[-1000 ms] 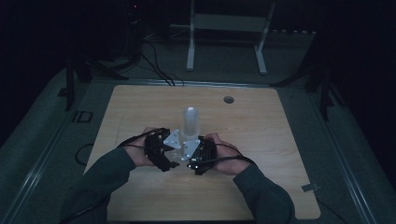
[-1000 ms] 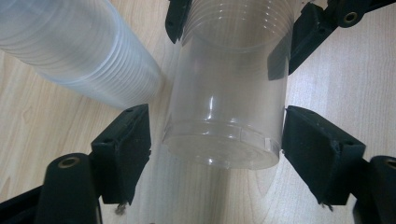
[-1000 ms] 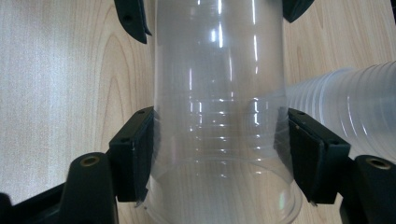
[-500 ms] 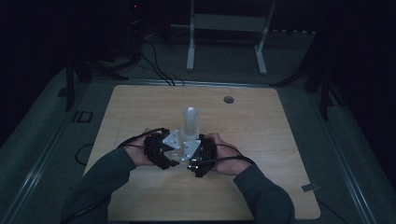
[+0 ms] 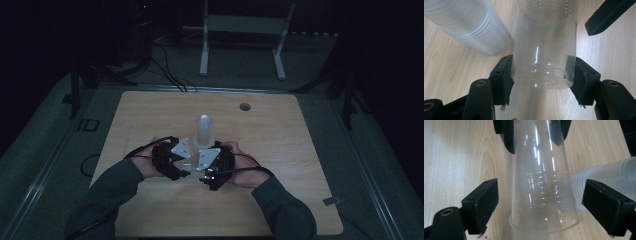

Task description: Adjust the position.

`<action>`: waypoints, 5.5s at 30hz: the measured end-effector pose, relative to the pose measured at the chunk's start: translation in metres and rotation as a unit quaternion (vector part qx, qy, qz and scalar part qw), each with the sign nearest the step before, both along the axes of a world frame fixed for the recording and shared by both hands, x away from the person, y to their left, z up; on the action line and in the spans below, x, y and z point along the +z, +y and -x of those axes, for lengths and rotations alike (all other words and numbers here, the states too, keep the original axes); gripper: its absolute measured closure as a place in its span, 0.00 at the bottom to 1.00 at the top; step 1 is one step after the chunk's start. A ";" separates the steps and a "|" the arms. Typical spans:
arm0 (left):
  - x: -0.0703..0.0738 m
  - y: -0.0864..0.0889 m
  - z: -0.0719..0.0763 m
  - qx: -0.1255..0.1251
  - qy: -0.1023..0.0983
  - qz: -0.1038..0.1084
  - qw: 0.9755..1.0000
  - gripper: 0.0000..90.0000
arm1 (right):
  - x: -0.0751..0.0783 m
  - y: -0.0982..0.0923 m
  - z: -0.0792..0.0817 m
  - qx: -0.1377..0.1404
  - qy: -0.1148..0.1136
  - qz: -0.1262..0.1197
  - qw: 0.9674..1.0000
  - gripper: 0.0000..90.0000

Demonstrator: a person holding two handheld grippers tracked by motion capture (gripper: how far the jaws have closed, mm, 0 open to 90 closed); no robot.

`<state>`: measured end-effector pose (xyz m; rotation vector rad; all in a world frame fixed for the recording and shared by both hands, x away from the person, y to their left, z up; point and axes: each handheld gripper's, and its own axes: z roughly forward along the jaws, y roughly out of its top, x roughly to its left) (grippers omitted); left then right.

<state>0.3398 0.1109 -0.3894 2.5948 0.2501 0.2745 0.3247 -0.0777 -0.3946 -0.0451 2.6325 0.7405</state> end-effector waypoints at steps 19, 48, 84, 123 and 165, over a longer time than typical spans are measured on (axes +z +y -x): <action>-0.001 0.018 -0.001 0.024 0.000 0.029 0.999 0.46 | 0.010 -0.011 -0.003 -0.021 -0.009 -0.033 0.999 0.16; -0.006 0.044 0.002 0.080 -0.008 0.127 0.989 0.46 | 0.012 -0.031 -0.010 -0.058 -0.001 -0.070 0.996 0.18; -0.022 0.062 0.005 0.112 -0.008 0.251 0.961 0.46 | 0.004 -0.039 -0.013 -0.080 0.008 -0.096 0.992 0.21; -0.027 0.072 0.006 0.126 -0.012 0.327 0.937 0.46 | 0.001 -0.037 -0.013 -0.099 0.030 -0.155 0.982 0.21; -0.021 0.077 0.009 0.107 0.004 0.392 0.914 0.46 | -0.002 -0.030 -0.015 -0.110 0.058 -0.197 0.972 0.23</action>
